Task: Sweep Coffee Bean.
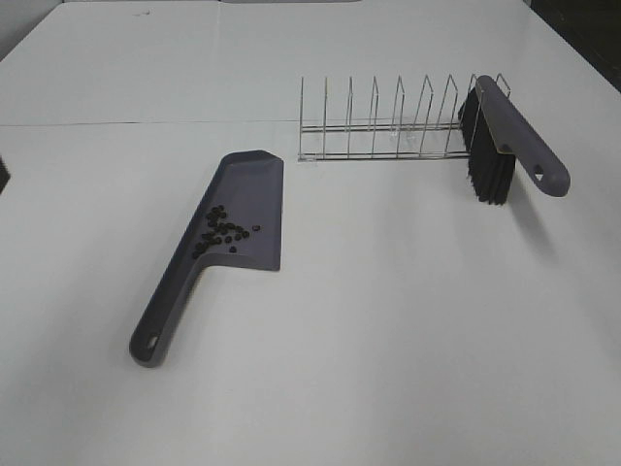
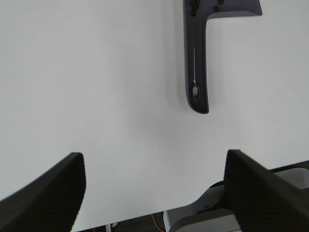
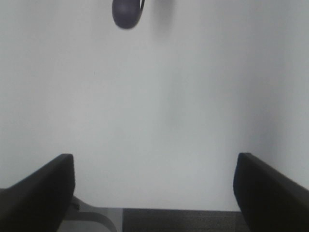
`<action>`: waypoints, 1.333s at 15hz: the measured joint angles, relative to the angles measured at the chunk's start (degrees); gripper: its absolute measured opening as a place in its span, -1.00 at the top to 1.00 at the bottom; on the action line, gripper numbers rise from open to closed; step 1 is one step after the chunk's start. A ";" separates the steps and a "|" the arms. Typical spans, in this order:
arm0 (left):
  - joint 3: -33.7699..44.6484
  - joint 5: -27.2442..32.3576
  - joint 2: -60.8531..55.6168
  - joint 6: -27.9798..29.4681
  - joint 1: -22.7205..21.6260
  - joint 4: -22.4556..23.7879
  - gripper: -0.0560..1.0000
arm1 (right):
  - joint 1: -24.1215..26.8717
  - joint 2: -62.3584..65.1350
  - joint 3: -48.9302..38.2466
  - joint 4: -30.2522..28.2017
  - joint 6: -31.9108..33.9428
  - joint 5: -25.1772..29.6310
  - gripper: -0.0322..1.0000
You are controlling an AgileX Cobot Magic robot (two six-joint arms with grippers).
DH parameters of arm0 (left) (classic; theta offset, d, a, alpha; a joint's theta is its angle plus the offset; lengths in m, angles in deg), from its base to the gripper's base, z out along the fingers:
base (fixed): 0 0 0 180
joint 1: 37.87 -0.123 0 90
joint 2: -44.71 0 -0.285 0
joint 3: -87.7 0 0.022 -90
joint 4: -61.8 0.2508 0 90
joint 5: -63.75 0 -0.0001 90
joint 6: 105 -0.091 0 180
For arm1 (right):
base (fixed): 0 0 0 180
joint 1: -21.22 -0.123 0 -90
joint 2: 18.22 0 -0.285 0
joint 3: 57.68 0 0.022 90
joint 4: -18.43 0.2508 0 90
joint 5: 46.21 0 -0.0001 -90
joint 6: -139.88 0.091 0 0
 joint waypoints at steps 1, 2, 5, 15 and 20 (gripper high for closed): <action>2.81 0.06 -3.78 0.00 0.00 0.00 -0.47 | 0.00 3.84 -3.78 0.06 0.00 0.00 -0.52; 5.79 0.06 -8.14 0.00 0.00 -0.06 -0.47 | 0.00 7.73 -7.39 0.06 0.00 0.06 -0.52; 13.41 0.17 -21.14 0.00 0.00 -0.06 -0.46 | 0.00 21.49 -17.88 0.74 0.00 -0.57 -0.52; 28.99 0.34 -60.10 -13.01 0.00 -0.06 -0.46 | 0.00 68.41 -30.48 5.21 -6.53 0.23 -0.52; 33.17 -4.64 -63.31 -20.17 0.00 -4.30 -0.46 | 0.00 71.28 -31.05 7.45 -8.65 -2.52 -0.52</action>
